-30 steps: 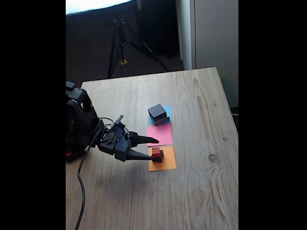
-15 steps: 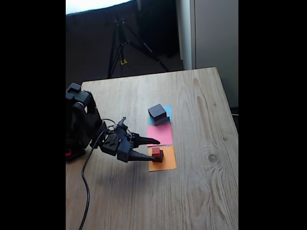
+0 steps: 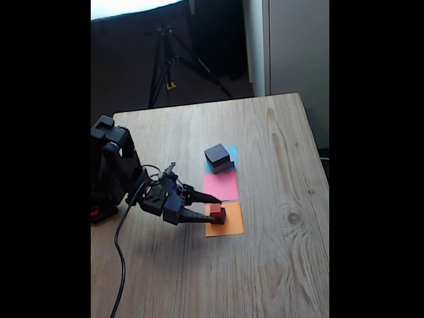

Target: Tower of hanoi

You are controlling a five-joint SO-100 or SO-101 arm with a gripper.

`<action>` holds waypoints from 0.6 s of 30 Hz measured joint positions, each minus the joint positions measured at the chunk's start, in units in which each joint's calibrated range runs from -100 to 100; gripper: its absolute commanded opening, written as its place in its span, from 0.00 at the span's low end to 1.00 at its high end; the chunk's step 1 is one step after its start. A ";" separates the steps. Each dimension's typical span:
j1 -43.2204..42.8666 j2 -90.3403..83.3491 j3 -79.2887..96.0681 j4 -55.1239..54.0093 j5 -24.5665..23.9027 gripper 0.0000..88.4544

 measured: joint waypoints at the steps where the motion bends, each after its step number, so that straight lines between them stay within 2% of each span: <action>1: -0.21 0.00 0.00 -0.16 0.00 0.17; 18: -0.93 1.03 -1.04 -0.64 0.00 0.06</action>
